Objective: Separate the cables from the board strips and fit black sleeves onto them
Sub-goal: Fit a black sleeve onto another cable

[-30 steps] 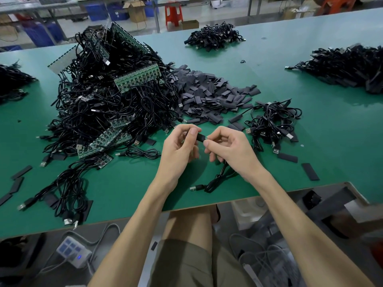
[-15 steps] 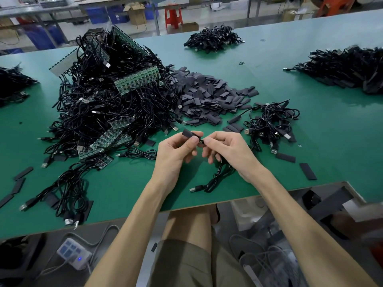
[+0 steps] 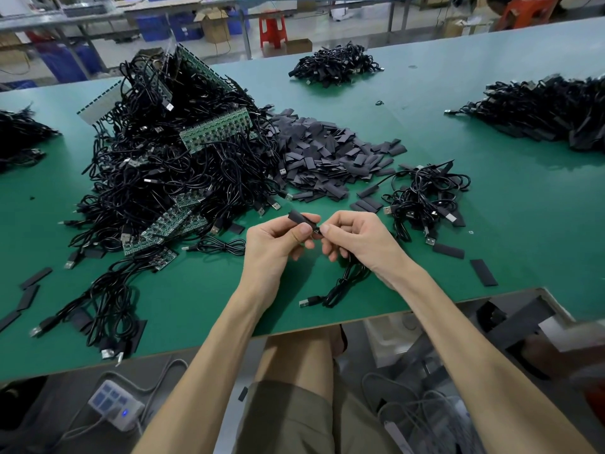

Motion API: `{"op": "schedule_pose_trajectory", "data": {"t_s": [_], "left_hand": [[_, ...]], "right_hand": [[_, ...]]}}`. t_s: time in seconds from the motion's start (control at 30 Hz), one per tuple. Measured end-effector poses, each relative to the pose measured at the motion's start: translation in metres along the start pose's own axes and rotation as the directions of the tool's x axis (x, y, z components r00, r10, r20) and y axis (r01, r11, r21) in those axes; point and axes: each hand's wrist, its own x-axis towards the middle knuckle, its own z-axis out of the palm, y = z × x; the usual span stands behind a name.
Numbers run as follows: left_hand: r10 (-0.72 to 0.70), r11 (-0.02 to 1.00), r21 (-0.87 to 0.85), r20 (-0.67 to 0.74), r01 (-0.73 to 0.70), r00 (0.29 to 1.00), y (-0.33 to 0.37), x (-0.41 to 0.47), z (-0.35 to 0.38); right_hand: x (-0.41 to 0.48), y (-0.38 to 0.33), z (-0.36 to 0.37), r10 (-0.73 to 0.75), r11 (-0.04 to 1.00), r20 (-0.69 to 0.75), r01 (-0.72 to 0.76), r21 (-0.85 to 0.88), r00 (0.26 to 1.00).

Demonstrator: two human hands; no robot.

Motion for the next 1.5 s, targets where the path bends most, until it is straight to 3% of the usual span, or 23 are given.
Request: {"op": "schedule_pose_trajectory", "data": {"t_s": [0.27,0.53,0.7,0.83,1.5], "left_hand": [[0.014,1.000,0.006,0.012,-0.014,1.000,0.0009,-0.0010,0.0004],[0.079,0.987,0.137,0.018,-0.081,0.997,-0.0005,-0.0004,0.0000],[0.113,0.985,0.135,-0.009,-0.111,0.994,0.0021,-0.0014,0.0012],[0.073,0.997,0.022,-0.066,-0.071,0.995,0.0075,-0.0008,0.0016],[0.151,0.983,0.111,-0.030,-0.146,0.988,0.0049,-0.0017,0.0038]], "right_hand": [[0.0002,0.0033,-0.0013,-0.007,1.000,0.013,0.007,-0.002,1.000],[-0.0013,0.0023,-0.0001,-0.030,0.999,-0.003,0.030,-0.010,1.000],[-0.0016,0.0020,0.0007,-0.039,0.999,0.008,0.039,0.008,0.999],[-0.0013,0.0021,0.0020,-0.037,0.999,0.004,0.037,0.000,0.999],[-0.0018,0.0016,0.0035,-0.007,0.996,0.022,0.009,-0.093,1.000]]}}
